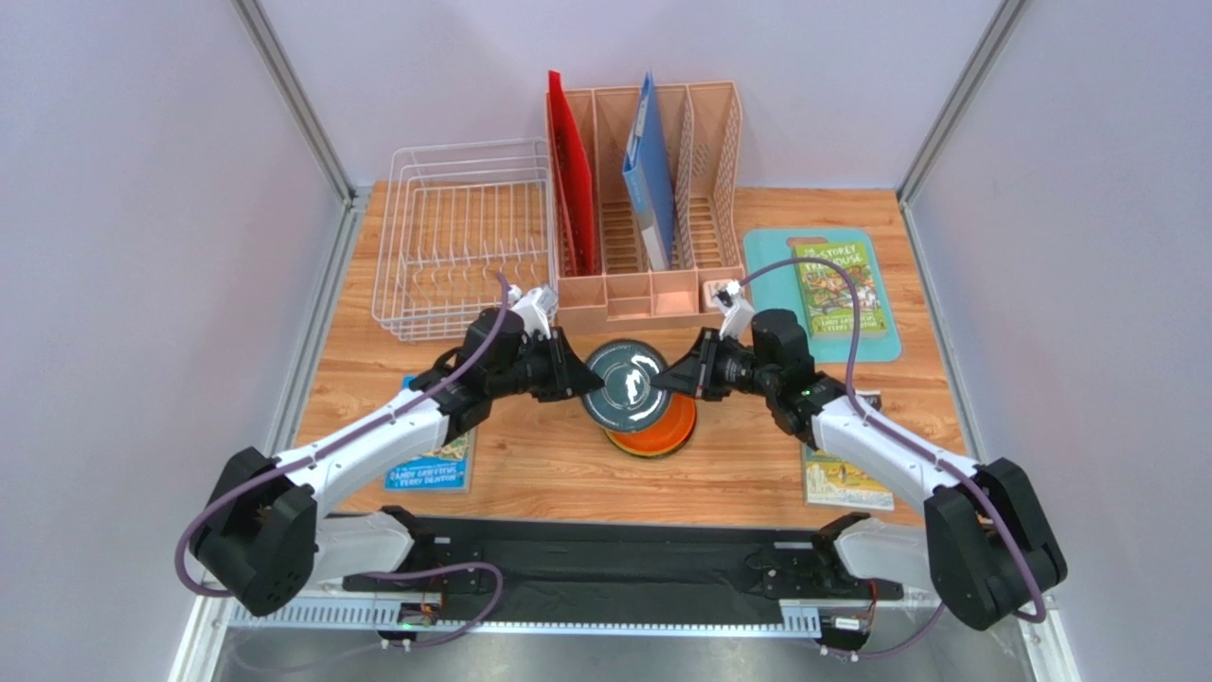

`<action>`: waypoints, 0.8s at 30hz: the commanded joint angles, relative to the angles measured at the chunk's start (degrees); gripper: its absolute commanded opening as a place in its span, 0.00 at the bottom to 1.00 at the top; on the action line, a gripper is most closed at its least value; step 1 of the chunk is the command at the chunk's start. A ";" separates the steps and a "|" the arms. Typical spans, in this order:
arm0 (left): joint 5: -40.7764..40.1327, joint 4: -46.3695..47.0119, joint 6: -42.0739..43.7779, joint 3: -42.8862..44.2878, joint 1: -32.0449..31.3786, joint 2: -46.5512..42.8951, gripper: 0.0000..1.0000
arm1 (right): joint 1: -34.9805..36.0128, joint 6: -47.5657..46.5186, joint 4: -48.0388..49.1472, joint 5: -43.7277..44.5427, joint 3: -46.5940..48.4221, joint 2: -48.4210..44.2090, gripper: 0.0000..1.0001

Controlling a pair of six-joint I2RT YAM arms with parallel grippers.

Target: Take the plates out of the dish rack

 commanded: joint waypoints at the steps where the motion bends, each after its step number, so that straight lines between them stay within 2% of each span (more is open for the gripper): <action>1: -2.57 4.10 2.12 6.54 -2.27 1.52 0.27 | 2.48 -0.01 0.13 1.28 0.74 -3.24 0.00; 2: -3.01 3.65 2.64 6.89 -2.27 1.61 0.36 | 2.48 -0.36 -0.93 4.08 0.91 -4.03 0.00; 3: -4.23 3.21 3.69 6.98 -2.18 1.69 0.53 | 2.40 -0.80 -1.90 5.06 1.09 -4.30 0.00; 5: -5.73 1.63 4.67 7.16 -2.27 1.26 0.59 | 2.22 -1.33 -4.45 7.69 1.70 -4.74 0.00; 6: -7.65 0.92 5.63 7.24 -2.18 0.82 0.67 | 2.05 -1.33 -5.07 8.32 1.88 -4.83 0.00; 13: -17.42 -7.24 9.85 7.33 -2.18 -2.43 0.77 | 0.99 -1.86 -9.11 12.10 3.02 -4.39 0.00; 21: -41.04 -16.21 17.05 4.35 -2.18 -9.28 0.84 | -0.41 -2.47 -9.91 12.72 3.73 -1.05 0.00; 24: -45.97 -17.71 18.38 2.68 -2.18 -12.35 0.84 | -0.42 -3.00 -9.91 12.55 3.99 0.27 0.00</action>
